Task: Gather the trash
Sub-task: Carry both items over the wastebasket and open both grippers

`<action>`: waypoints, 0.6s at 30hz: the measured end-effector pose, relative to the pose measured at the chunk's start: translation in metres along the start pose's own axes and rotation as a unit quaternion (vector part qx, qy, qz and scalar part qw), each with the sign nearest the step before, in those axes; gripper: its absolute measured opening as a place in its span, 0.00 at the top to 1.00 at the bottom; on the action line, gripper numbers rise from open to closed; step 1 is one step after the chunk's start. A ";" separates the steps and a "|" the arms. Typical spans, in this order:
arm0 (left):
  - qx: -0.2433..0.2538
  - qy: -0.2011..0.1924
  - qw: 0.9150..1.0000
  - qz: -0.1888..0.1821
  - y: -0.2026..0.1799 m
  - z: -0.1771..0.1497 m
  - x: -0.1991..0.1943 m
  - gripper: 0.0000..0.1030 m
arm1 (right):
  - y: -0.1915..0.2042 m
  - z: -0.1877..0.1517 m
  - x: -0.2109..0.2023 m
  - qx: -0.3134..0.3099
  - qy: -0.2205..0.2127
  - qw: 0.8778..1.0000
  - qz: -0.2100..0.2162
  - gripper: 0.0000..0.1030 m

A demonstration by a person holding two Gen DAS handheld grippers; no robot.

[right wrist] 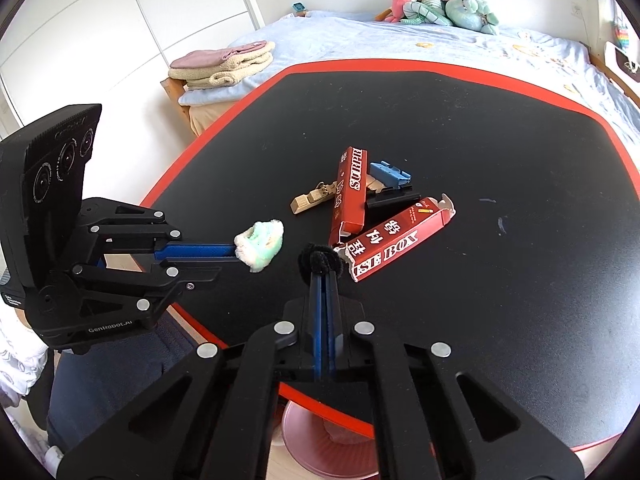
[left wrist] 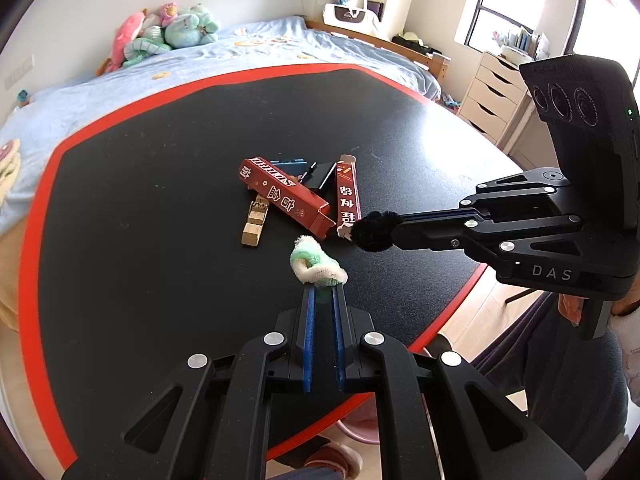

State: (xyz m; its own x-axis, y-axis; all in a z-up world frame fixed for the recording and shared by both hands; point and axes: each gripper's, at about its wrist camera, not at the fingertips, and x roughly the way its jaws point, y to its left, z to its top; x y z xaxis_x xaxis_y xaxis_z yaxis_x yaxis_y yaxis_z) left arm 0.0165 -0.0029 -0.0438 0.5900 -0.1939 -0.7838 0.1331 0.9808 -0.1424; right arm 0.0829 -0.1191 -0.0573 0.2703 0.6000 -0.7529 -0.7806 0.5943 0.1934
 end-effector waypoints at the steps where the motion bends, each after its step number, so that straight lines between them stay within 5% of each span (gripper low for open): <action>1: 0.001 -0.002 1.000 -0.001 -0.002 0.000 -0.003 0.92 | 0.001 -0.002 -0.005 0.000 -0.002 1.000 -0.002 0.99; 18: 0.040 0.001 0.999 -0.034 -0.052 -0.024 -0.028 0.92 | 0.012 -0.068 -0.070 -0.012 -0.001 0.998 -0.056 0.99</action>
State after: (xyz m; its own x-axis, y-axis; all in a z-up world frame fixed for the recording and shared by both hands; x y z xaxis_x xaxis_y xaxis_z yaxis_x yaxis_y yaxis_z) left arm -0.0263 -0.0480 -0.0290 0.5759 -0.2594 -0.7753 0.2355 0.9608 -0.1466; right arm 0.0166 -0.1908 -0.0448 0.3581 0.5320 -0.7673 -0.7585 0.6449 0.0932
